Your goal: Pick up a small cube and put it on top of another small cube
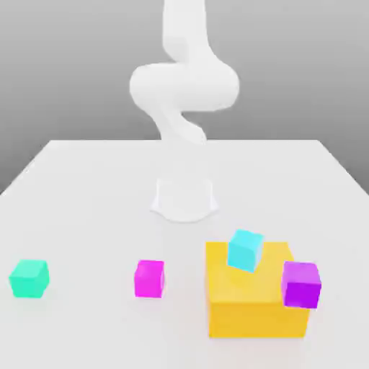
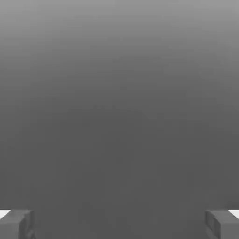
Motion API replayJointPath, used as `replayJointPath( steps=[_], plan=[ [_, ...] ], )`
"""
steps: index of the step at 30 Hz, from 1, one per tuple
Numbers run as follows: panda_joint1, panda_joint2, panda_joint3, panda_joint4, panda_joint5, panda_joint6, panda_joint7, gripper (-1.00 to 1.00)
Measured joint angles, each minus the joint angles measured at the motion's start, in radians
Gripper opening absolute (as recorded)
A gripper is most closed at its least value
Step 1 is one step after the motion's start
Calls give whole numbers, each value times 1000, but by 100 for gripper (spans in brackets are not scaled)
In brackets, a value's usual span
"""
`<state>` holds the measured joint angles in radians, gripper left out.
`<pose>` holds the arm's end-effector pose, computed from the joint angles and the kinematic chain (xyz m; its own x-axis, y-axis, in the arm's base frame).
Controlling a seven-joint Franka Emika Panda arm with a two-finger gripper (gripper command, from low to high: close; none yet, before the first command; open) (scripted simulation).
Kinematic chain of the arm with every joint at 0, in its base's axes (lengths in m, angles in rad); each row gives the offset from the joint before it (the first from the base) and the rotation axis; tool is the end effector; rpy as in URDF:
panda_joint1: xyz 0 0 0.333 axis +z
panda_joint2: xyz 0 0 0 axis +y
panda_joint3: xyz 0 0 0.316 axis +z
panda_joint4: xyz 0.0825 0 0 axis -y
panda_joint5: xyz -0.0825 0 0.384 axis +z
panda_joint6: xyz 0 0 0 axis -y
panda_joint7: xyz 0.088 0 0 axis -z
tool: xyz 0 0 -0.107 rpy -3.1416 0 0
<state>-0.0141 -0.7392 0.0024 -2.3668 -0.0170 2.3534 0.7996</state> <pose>0.3730 -0.0043 0.6610 0.5133 -0.7142 0.4759 -0.5443 -0.6996 -0.4629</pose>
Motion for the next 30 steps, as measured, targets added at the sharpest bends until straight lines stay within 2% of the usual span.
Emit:
replayJointPath(
  steps=[11,17,21,27,28,30],
  plan=[
    [-72,327,-43,-351,-64,279,-20,0],
    [-96,569,-105,-561,-51,479,-74,0],
    [-105,767,-101,-584,-1,632,-117,0],
    [-184,951,-16,-559,44,785,-155,0],
    [-193,966,-8,-558,43,799,-155,-100],
    [-193,966,-8,-558,43,799,-155,-100]
  ],
)
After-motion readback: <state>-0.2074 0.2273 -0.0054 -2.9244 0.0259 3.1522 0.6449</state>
